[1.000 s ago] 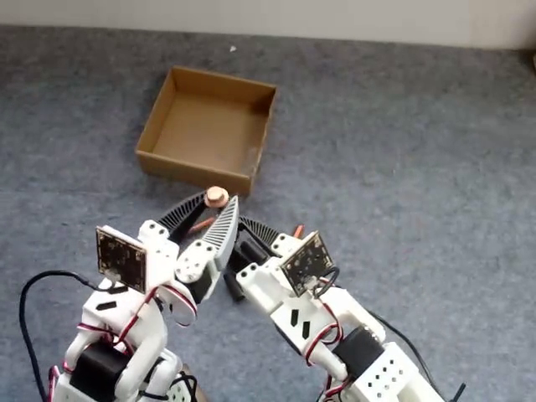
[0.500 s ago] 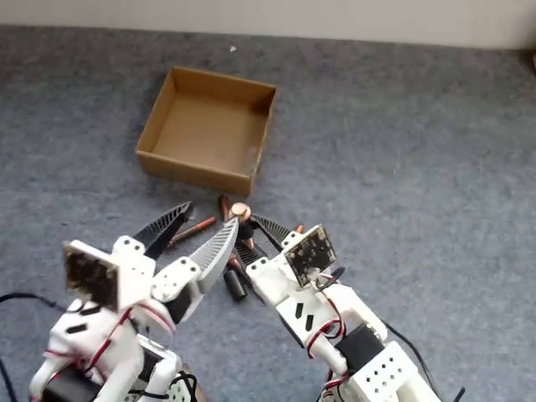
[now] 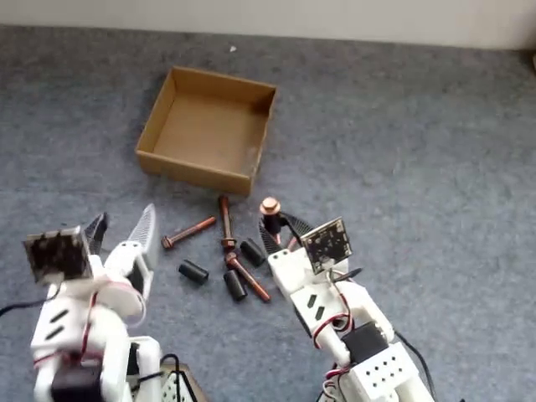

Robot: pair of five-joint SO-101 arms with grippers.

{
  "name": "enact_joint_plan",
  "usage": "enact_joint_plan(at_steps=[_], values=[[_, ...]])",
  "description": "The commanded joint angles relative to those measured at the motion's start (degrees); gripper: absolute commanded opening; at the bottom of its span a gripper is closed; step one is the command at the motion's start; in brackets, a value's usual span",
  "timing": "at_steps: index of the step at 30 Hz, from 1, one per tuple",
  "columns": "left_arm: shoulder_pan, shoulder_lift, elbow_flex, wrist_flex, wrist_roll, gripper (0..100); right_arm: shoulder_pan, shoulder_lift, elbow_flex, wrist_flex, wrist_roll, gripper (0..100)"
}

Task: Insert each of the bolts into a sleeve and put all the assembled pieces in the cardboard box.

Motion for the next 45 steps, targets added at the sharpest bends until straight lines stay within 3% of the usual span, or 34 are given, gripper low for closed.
enact_joint_plan(at_steps=[1,6,11,16,21,31,41,45], values=[[-8.3,0.4,13.6,-4.9,-5.8,17,2.5,-0.9,-0.9,1.9,-0.6,0.5],[-11.1,0.4,26.0,-11.5,-15.8,0,2.9,-0.4,-6.7,9.9,-6.2,0.5],[-10.4,0.4,29.2,-12.8,-19.6,2,2.9,11.1,-20.3,10.5,-6.4,0.5],[-6.4,0.5,31.1,-13.2,-19.9,2,2.9,35.0,-40.2,10.5,-6.4,0.5],[-4.5,0.7,31.1,-13.2,-25.2,2,2.9,56.7,-60.0,10.5,-6.4,0.5],[-4.8,0.6,31.1,-13.2,-25.3,2,2.9,90.9,-85.6,3.3,-6.4,0.7],[-4.8,0.7,31.1,-13.2,-25.3,2,2.9,101.7,-95.3,3.7,-12.5,14.6],[-4.8,0.7,31.1,-13.2,-25.3,2,3.0,98.9,-95.6,12.9,-12.7,14.6]])
